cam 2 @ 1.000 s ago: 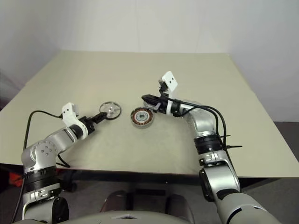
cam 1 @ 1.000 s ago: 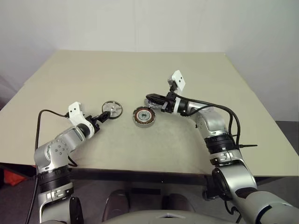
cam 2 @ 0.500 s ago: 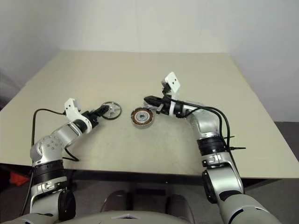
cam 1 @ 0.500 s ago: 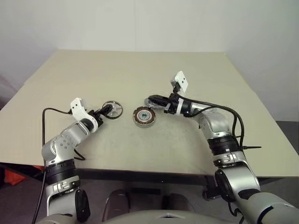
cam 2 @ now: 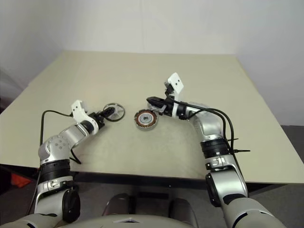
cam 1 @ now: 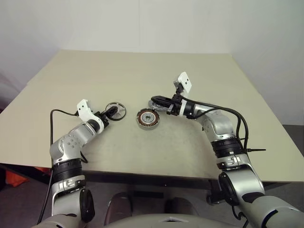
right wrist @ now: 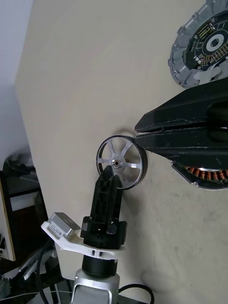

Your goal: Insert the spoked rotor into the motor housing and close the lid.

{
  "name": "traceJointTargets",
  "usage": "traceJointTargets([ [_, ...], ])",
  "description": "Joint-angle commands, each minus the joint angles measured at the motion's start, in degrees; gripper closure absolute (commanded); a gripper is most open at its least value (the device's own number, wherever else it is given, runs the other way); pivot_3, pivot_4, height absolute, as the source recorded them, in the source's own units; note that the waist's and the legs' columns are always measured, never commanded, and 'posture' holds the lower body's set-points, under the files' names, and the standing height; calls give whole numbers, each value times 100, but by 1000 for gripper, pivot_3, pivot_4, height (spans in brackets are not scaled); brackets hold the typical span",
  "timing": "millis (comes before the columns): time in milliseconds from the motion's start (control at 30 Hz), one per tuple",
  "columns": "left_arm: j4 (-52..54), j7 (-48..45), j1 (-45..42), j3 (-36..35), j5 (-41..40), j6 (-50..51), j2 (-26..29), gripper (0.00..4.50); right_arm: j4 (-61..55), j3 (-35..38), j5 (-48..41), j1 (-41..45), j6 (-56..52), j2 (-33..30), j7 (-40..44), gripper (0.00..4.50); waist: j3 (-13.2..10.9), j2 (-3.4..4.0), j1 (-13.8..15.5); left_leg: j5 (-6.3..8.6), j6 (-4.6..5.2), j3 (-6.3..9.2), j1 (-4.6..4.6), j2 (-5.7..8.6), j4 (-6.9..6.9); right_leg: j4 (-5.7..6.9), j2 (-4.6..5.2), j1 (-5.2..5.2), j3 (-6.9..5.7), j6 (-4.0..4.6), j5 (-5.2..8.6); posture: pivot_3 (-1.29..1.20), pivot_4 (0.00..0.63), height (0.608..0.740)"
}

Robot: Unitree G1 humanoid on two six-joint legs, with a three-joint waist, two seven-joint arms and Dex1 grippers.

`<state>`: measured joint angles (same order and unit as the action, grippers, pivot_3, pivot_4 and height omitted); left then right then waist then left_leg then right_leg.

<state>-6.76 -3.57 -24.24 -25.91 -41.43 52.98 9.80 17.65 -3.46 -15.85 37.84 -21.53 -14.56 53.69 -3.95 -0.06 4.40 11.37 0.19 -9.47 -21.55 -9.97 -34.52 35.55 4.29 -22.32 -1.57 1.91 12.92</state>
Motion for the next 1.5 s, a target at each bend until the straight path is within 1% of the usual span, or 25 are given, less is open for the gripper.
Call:
traceJointTargets([
  [33, 62, -109, -98, 43, -50, -55, 30, 425, -212, 19, -71, 132, 126, -15, -16, 4500, 0, 0, 0, 0, 0, 0, 0, 0, 0, 0, 0, 0, 0, 0, 0, 0, 0, 740],
  [67, 77, -120, -90, 44, -57, -54, 36, 626, -204, 21, -67, 133, 132, -16, -24, 4500, 0, 0, 0, 0, 0, 0, 0, 0, 0, 0, 0, 0, 0, 0, 0, 0, 0, 740],
  [133, 103, -137, -76, 44, -71, -53, 47, 1228, -176, 26, -59, 141, 145, -20, -34, 4500, 0, -1, 0, 0, 0, 0, -1, 0, 0, -1, 0, 0, 0, 0, 0, 0, 0, 740],
  [233, 198, -203, -33, 50, -110, -40, 56, 2263, -120, 33, -47, 164, 173, -29, -39, 4500, -1, -1, 0, 1, 1, 0, 0, -1, 0, -1, 0, 0, -1, 0, 0, 0, 0, 740],
  [433, 279, -261, -5, 35, -134, -71, 40, 2263, -54, 19, -25, 203, 214, -12, -62, 4500, -1, -1, 0, 0, 0, 0, -1, -1, 0, -1, 0, 0, -1, 0, 0, 0, 0, 740],
  [467, 283, -261, -4, 28, -136, -74, 33, 2624, -50, 16, -22, 205, 220, -9, -68, 4500, -1, -1, -1, 0, 0, 0, -1, -1, 0, -1, 0, -1, -1, 0, 0, 0, 0, 740],
  [533, 294, -266, 0, 19, -145, -71, 25, 3158, -38, 17, -14, 210, 232, -8, -89, 4500, -1, -1, -1, 0, 1, 0, -1, 0, 0, -1, 0, 0, -1, 0, 0, 0, 0, 740],
  [633, 309, -275, 6, 14, -169, -52, 23, 4095, 34, 40, 21, 238, 262, -16, -179, 4500, -1, -1, -2, 0, 1, 0, -1, 0, 0, -1, 0, 0, -1, 0, 0, 0, 0, 740],
  [800, 292, -328, -21, 14, -250, -30, -4, 4096, 339, 73, 167, 302, 389, -169, -271, 4500, -1, -1, 1, 0, -1, 0, -2, 0, 0, -2, 0, -1, -1, 0, 0, 0, 0, 740],
  [933, 331, -382, -59, -7, -464, 18, -109, 4096, 515, 69, 263, 318, 475, -294, -280, 4500, -2, -2, 2, -1, -1, -1, -4, 0, 0, -5, 0, -1, -1, 0, 0, 0, 0, 740],
  [1100, 511, -329, -228, -307, -1586, 575, -500, 4096, 774, 83, 366, 341, 608, -411, -295, 4500, -3, -5, 5, -2, -4, -2, -10, 1, 0, -6, 0, -4, -1, 0, 0, 0, 0, 740],
  [1300, 379, 171, -383, -285, -2436, 1210, -935, 4096, 1120, 67, 559, 381, 742, -592, -290, 4500, -4, -6, 12, -1, 0, -3, -9, 4, -1, -5, 1, -3, -1, 0, 0, 0, 0, 740],
  [1500, 334, 851, -331, -316, -3034, 1628, -1095, 4096, 1274, 85, 658, 337, 862, -727, -274, 4500, -5, -7, 0, 0, 3, -3, -11, 2, -1, -5, 0, -8, -2, 0, 0, 0, 0, 740],
])
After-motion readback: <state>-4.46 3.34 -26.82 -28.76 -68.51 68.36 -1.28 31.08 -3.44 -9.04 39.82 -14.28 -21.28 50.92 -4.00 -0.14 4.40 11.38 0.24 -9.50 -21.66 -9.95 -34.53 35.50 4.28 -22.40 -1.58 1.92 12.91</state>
